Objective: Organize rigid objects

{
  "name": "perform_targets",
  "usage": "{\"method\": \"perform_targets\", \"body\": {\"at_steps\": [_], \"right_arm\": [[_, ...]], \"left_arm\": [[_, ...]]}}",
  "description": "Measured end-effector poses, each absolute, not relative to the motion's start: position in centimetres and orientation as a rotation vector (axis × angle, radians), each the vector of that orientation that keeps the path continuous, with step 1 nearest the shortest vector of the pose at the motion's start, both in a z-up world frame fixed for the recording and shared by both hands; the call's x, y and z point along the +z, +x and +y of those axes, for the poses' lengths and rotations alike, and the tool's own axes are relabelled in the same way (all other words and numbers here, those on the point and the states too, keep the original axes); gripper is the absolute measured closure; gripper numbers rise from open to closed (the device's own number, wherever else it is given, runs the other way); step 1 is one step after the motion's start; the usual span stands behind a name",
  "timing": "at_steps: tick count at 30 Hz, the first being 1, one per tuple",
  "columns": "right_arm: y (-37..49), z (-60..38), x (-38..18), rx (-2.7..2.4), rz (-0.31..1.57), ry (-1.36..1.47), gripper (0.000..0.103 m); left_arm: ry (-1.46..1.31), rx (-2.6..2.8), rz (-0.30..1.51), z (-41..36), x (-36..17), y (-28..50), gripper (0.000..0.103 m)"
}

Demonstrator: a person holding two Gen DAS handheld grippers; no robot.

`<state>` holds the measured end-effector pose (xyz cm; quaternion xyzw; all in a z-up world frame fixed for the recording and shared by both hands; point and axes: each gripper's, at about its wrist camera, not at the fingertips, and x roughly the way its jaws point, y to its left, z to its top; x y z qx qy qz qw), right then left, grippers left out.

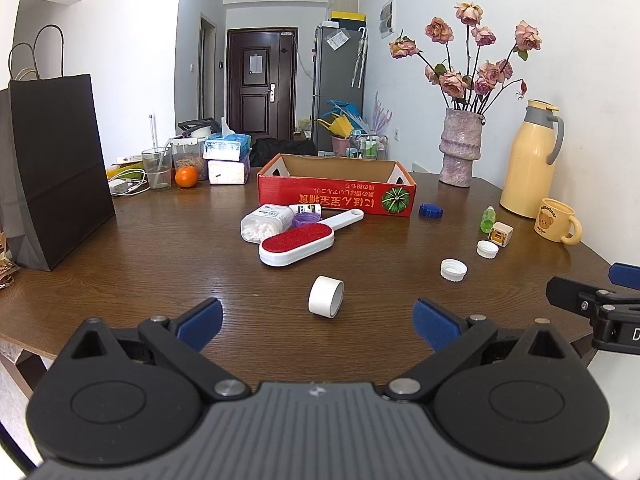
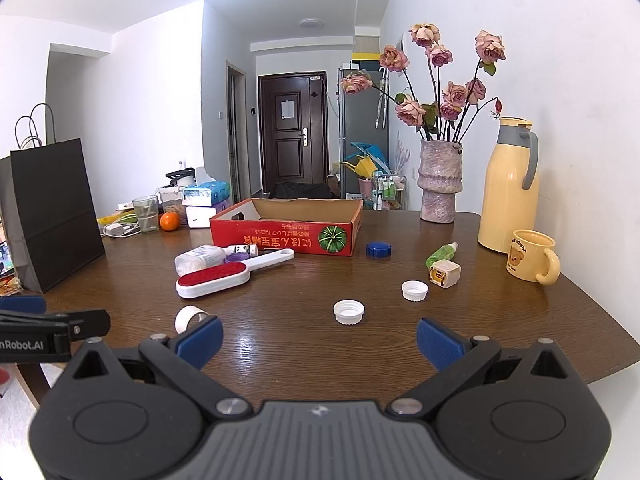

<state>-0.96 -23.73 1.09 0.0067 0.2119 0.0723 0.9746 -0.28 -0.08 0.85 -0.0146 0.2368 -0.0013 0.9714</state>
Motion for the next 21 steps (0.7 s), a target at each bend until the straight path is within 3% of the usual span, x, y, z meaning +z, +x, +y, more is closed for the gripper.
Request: {"method": "perform_targets", "body": {"at_steps": [21], "right_arm": [[4.7,-23.5,-0.9,0.133,0.494,0.012,0.0]], "left_arm": [[-0.01,-0.018,0.58,-0.7,-1.9,7.1,0.0]]}}
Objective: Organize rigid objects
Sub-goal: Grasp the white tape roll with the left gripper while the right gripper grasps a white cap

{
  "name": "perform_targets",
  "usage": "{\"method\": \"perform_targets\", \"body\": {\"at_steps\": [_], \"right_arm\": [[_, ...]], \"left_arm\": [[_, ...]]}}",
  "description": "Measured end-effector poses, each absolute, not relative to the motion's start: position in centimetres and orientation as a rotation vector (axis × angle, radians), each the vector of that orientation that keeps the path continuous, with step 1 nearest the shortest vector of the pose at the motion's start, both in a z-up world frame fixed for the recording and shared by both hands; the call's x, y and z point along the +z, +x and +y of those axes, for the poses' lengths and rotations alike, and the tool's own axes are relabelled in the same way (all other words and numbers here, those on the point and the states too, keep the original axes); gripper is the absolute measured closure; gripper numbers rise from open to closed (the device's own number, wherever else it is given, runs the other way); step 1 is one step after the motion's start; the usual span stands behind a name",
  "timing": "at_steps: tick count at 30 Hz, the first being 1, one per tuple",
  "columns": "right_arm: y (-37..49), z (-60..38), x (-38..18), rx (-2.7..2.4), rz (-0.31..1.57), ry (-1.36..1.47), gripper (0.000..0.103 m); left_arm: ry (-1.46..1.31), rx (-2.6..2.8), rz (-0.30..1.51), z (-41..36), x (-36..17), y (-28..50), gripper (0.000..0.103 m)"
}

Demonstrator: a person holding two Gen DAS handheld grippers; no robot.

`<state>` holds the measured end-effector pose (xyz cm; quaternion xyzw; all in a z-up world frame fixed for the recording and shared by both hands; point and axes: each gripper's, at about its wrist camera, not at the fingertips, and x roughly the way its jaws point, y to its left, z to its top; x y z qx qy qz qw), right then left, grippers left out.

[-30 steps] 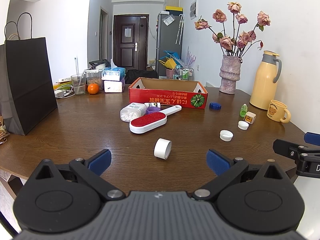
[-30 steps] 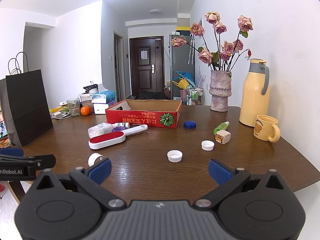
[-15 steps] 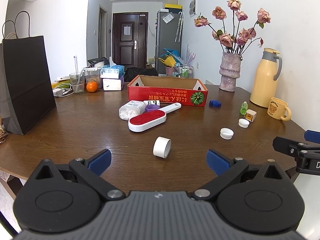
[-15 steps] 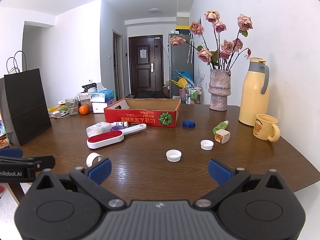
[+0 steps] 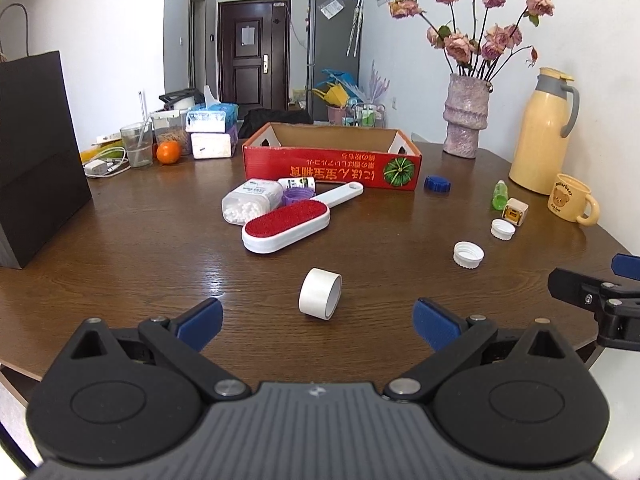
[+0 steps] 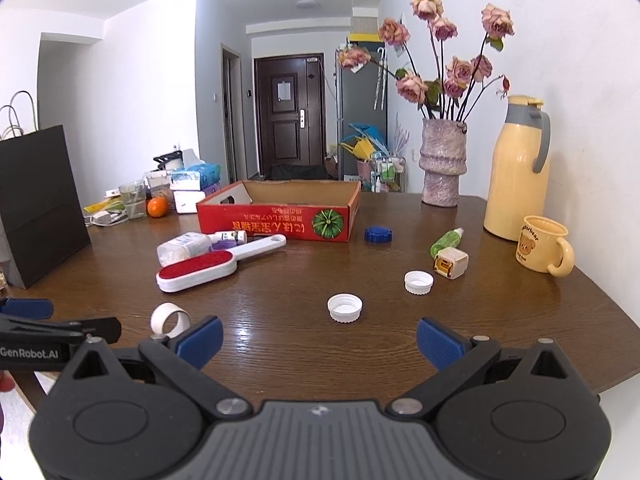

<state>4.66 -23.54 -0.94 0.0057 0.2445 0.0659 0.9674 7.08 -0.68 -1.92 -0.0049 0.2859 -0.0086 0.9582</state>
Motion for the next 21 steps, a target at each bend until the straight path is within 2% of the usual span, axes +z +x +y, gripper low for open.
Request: {"method": "perform_targets", "body": {"at_steps": [15,19,21], "right_arm": [[12.3,-23.5,-4.6,0.121,0.612,0.016,0.0],[14.3,-23.5,-5.6,0.116,0.633,0.01,0.0],[15.2,-23.6,-6.0,0.113,0.649,0.015,0.0]], "left_arm": [[0.003,-0.016,0.707,-0.2,-5.8,14.9,0.001],[0.004,-0.016,0.724,-0.1,-6.6,16.4,0.007],[0.007,-0.021,0.729,-0.2,-6.8,17.0,0.015]]}}
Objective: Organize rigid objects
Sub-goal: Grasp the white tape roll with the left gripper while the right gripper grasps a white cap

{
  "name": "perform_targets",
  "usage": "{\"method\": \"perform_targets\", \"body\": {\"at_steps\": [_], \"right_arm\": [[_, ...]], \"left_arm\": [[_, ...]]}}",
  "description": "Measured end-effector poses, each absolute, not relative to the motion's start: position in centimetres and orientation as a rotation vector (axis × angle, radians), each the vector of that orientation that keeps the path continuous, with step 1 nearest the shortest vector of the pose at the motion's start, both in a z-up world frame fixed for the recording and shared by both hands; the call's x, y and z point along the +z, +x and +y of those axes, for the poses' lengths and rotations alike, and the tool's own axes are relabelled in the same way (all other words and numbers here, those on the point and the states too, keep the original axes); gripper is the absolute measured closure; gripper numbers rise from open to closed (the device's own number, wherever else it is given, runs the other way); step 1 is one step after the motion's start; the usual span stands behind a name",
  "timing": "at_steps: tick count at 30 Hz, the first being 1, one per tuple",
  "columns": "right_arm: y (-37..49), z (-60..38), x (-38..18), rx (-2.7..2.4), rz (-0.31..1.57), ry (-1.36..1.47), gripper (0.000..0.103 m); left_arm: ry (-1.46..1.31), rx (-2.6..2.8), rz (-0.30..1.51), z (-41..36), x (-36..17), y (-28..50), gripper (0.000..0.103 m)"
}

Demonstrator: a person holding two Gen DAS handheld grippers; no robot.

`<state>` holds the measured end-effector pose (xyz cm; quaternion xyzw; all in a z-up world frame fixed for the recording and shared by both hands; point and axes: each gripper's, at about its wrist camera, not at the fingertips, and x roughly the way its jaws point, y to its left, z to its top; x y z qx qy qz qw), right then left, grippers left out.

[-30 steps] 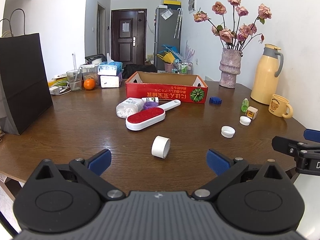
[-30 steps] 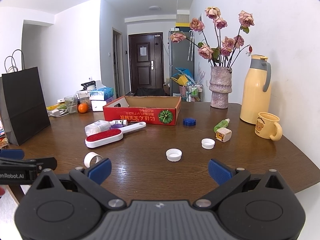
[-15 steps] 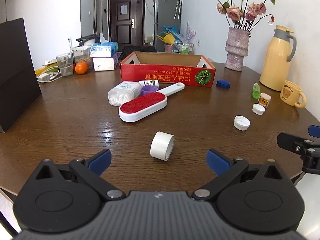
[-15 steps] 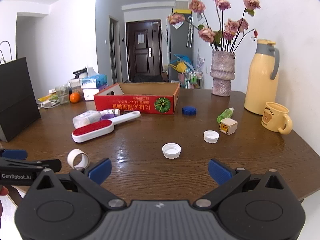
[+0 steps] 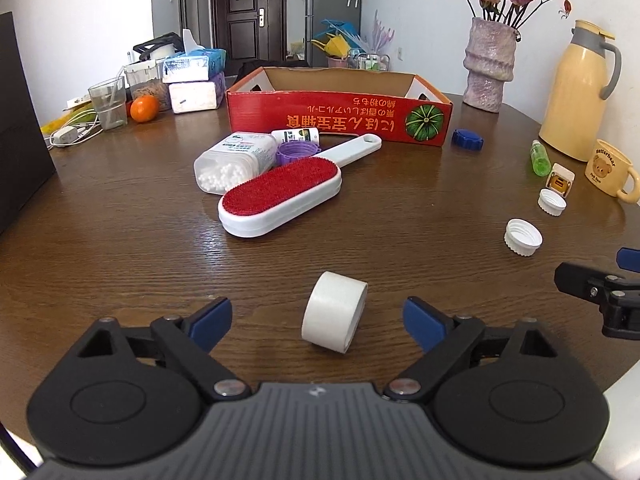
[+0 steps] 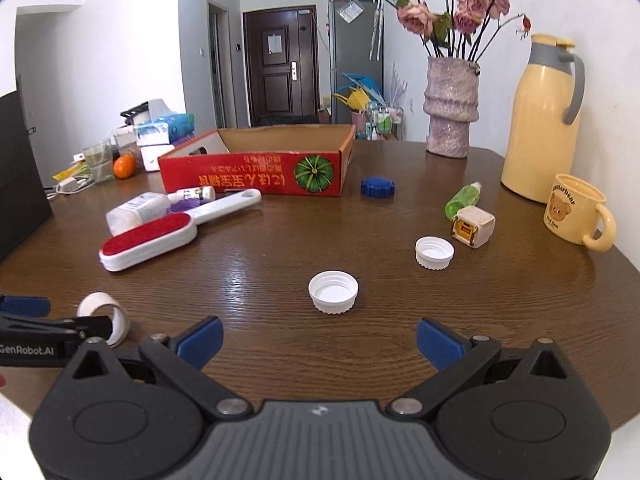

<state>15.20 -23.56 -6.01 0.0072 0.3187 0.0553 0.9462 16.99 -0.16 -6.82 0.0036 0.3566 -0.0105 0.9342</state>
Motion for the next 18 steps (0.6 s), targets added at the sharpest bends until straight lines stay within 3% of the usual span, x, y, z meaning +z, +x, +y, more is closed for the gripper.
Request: {"method": "perform_targets", "body": {"at_steps": [4,7,9,12,17,18], "right_arm": [[16.9,-23.9,-7.0,0.114,0.662,0.026,0.0],[18.1,-24.3,-7.7,0.108,0.67,0.039,0.0],[18.8,-24.6,-8.0,0.099,0.67,0.038,0.0],[19.8,-24.8,-8.4,0.091,0.669,0.038,0.0],[21.1,-24.7,-9.1,0.083,0.641,0.01,0.003],[21.3,-24.6,-9.2,0.082,0.636,0.004,0.009]], "left_arm": [[0.001,-0.034,0.744,-0.2,-7.2,17.9,0.023],[-0.008,-0.047,0.754,-0.1,-7.5,18.5,0.039],[-0.009,-0.056,0.762,-0.1,-7.6,18.9,0.058],[-0.023,-0.076,0.772,0.0,-7.7,19.4,0.078],[-0.04,-0.078,0.768,0.3,-7.8,20.1,0.078],[-0.041,-0.078,0.768,0.3,-7.7,20.2,0.078]]}}
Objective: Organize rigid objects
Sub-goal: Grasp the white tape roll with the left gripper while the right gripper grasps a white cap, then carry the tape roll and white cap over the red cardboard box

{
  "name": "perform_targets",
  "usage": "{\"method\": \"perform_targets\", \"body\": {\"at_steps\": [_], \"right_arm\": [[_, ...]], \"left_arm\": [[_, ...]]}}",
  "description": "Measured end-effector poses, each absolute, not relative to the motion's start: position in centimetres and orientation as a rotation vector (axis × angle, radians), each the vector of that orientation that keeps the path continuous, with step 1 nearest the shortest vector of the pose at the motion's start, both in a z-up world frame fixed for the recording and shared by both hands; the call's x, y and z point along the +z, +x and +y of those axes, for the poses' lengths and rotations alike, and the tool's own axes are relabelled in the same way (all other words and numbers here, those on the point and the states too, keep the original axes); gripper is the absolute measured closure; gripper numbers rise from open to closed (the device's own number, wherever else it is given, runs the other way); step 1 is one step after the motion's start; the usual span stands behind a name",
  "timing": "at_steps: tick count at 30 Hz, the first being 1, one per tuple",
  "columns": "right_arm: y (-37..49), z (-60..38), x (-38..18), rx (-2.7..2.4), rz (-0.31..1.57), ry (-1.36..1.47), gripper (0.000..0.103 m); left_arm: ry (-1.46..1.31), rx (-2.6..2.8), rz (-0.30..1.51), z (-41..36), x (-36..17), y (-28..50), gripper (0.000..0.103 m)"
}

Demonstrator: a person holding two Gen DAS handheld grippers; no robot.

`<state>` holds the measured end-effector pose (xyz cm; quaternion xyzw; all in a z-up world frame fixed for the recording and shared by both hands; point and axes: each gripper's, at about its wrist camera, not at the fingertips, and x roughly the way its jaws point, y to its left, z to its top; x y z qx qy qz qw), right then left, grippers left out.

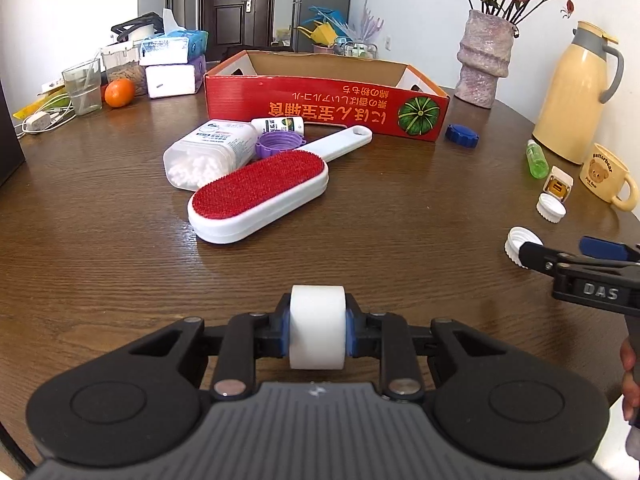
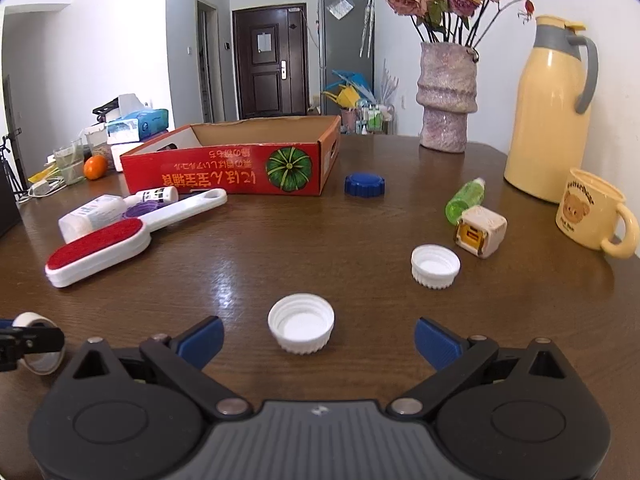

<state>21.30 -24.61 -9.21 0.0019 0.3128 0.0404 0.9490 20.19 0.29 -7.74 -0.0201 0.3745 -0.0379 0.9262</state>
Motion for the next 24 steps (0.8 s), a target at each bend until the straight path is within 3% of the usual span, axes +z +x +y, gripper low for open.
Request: {"method": "perform_targets", "body": {"at_steps": [4,8,11,24], "right_arm": [[22.5,-24.5,-9.7,0.08,0.653,-0.002,0.033],[23.4,-24.2,-10.2,0.097,0.685,-0.006,0.047],[23.7,-23.8,-10.4,0.107,0.69,-0.017,0.064],[24.4,-22.9,-8.5,0.145,0.646,-0.015,0.064]], "left_arm": [[-0.045,-0.072,0.768,0.4,-7.6,20.6,0.078],[-0.048,-0.07,0.764,0.6,-7.5,21.1,0.078],[-0.047,-0.074,0.76,0.6,-7.3,21.4,0.078],[-0.039,-0.076,0.704,0.9,-5.1,22.7,0.078]]}}
